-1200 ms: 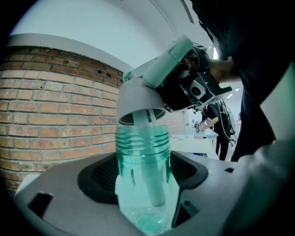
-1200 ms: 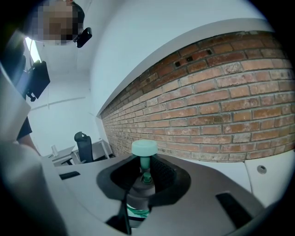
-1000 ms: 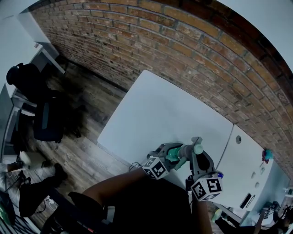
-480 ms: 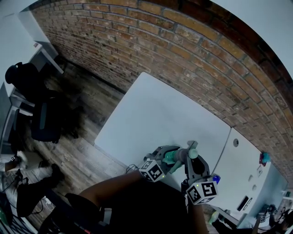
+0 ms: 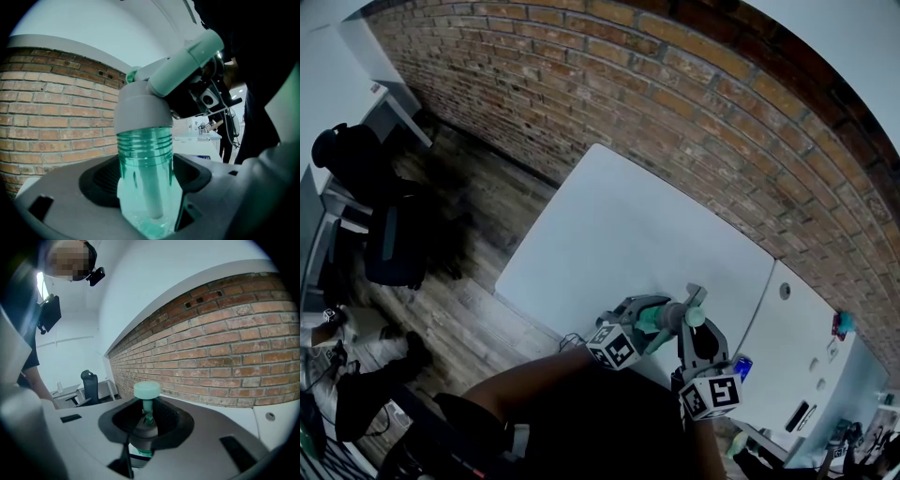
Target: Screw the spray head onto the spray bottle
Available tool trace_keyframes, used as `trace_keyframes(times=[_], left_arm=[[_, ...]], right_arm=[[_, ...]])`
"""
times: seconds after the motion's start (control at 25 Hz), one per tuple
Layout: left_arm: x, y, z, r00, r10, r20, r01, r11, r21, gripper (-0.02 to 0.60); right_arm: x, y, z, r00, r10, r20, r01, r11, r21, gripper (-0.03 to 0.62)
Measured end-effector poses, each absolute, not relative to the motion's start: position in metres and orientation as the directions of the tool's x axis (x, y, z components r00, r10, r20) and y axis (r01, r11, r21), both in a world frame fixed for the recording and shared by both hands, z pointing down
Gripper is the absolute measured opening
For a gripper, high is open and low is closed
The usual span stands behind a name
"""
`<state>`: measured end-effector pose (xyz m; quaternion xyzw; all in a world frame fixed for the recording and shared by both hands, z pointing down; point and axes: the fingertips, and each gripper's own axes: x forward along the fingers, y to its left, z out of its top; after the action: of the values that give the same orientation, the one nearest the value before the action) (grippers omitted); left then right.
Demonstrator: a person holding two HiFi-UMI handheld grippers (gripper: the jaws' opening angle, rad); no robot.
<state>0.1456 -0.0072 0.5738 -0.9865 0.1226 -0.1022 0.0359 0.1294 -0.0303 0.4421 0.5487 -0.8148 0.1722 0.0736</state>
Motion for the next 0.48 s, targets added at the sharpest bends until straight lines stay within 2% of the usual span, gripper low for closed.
trace_keyframes(times=[0.48], left_arm=[[0.1456,-0.0080,0.5728,0.949,-0.250,0.193,-0.237,-0.967,-0.091,0.325]], right_arm=[[0.1237,-0.0188,0.4508,-0.410,-0.855,0.316,-0.908,0.414,-0.060,0.067]])
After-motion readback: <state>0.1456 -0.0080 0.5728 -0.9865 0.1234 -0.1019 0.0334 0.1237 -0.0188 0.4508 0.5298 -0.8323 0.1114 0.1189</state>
